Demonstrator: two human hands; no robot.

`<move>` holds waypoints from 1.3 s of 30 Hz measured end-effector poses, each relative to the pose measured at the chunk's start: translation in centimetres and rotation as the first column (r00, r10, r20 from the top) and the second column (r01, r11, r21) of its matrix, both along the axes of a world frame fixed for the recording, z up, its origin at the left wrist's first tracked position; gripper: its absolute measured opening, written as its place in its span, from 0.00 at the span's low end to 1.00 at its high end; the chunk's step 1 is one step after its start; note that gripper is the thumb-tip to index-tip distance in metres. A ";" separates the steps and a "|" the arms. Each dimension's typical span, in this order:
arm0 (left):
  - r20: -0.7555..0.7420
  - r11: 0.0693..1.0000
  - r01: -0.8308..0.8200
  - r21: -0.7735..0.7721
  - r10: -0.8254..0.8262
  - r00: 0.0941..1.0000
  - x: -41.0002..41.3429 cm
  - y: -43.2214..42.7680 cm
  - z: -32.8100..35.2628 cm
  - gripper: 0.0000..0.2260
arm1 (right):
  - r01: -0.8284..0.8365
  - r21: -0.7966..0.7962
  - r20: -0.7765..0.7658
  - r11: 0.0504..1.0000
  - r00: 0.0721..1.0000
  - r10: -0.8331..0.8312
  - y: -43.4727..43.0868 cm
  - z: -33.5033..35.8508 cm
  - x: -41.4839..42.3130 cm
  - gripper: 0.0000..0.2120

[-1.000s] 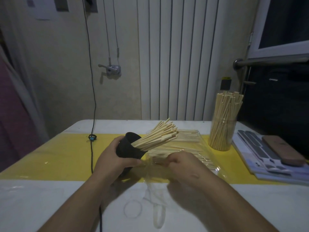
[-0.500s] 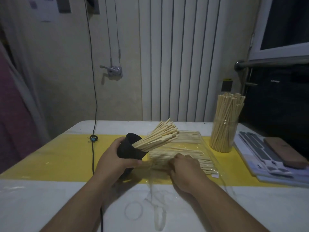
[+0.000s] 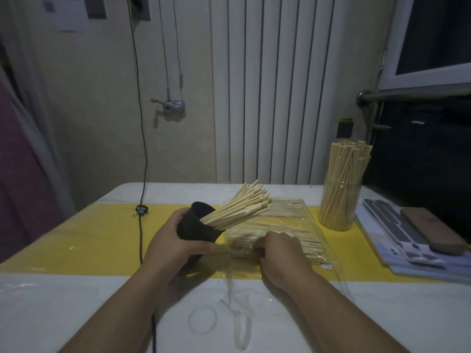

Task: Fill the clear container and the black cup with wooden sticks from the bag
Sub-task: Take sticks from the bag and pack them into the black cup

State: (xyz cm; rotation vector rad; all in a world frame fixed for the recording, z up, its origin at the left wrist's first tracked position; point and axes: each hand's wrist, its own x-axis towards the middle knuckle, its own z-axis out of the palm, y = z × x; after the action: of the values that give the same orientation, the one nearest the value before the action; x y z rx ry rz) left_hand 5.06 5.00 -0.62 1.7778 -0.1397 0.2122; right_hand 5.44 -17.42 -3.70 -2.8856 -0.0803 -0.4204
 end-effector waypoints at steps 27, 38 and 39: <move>0.007 1.000 -0.010 0.010 0.010 1.000 0.0 -0.1 -0.1 0.35 | -0.011 0.022 -0.133 1.000 0.991 0.014 0.2 0.2 -0.2 0.13; 0.003 1.000 -0.001 0.018 0.001 1.000 -0.2 -0.1 0.1 0.33 | -0.019 0.147 -0.150 0.989 0.988 0.042 0.0 0.0 -0.3 0.13; 0.004 1.000 -0.003 0.015 0.003 1.000 -0.2 -0.1 0.1 0.33 | -0.023 0.145 -0.147 0.989 0.988 0.045 0.0 -0.1 -0.2 0.14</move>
State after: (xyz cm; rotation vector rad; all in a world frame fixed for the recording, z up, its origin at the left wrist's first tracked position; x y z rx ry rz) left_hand 4.88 4.93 -0.51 1.7923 -0.1421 0.2173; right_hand 5.21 -17.40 -3.77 -2.7591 -0.0715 -0.1930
